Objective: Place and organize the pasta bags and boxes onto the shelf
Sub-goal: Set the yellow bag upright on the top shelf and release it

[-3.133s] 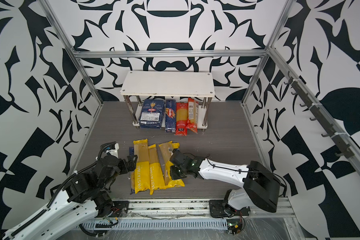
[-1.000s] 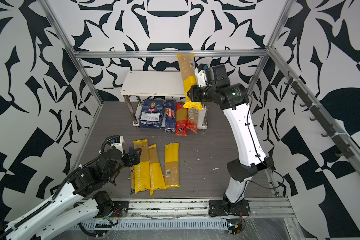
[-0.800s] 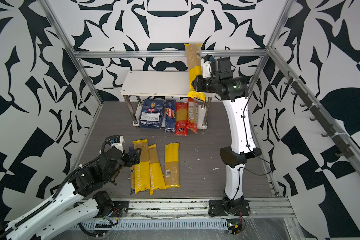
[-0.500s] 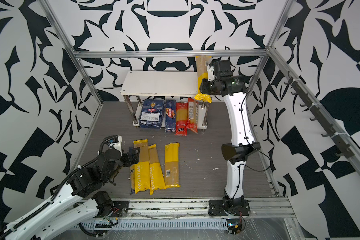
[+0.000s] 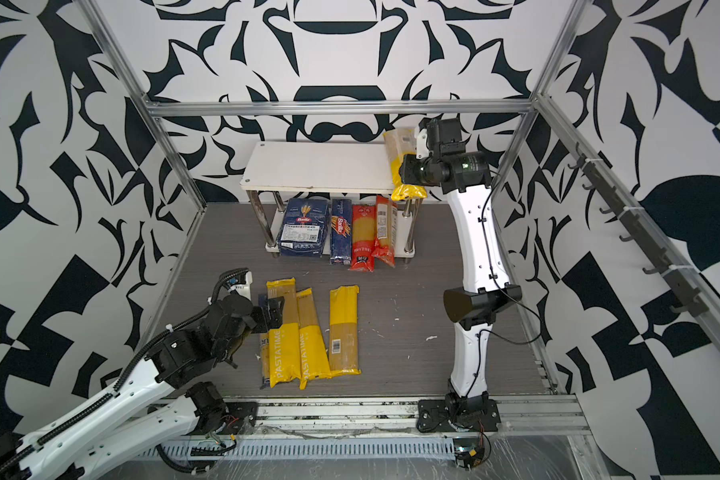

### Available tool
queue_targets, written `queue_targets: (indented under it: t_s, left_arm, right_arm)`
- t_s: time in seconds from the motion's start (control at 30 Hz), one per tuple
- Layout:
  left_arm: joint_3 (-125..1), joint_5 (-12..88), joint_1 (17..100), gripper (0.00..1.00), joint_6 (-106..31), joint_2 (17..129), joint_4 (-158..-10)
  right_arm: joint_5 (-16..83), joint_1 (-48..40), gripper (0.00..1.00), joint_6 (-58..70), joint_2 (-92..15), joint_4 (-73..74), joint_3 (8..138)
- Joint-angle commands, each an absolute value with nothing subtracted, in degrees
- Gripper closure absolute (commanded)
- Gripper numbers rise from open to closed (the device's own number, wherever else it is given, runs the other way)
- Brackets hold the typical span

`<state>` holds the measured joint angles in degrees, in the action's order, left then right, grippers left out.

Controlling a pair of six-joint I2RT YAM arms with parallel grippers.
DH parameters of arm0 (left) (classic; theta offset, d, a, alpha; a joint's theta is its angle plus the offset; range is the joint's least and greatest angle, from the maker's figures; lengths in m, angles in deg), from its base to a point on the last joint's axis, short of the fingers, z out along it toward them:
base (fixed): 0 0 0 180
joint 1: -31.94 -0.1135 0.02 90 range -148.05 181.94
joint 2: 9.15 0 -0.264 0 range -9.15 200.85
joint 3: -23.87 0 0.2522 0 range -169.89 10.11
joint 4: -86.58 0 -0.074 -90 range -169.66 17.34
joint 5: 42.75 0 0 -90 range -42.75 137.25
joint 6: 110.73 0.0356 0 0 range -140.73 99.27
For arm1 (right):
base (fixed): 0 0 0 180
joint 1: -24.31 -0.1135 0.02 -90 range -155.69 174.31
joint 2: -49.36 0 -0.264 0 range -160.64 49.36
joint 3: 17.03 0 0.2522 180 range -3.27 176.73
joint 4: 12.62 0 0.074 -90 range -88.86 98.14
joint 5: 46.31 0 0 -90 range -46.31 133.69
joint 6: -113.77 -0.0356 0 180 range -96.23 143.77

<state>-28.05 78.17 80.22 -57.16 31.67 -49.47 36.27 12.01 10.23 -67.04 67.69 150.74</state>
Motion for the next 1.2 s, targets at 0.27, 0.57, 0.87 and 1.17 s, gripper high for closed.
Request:
queue_targets:
  t_s: [0.27,0.57,0.87,1.17]
  left_arm:
    - [-28.90,79.95,80.02,0.01,-57.21,27.82,-48.56]
    - [-27.72,80.68,80.02,0.01,-58.96,24.21,-47.07]
    - [-26.60,80.75,80.00,0.01,-59.57,21.56,-45.59]
    - [-26.10,79.07,80.02,0.01,-61.23,21.69,-45.81]
  right_arm:
    - [36.00,11.98,0.25,10.84,-62.00,61.33,151.54]
    - [35.28,11.74,0.15,9.51,-56.05,61.01,147.23]
    - [31.76,10.43,0.08,6.21,-34.84,48.02,112.40]
    - [31.51,8.53,0.08,5.58,-22.16,46.10,92.89]
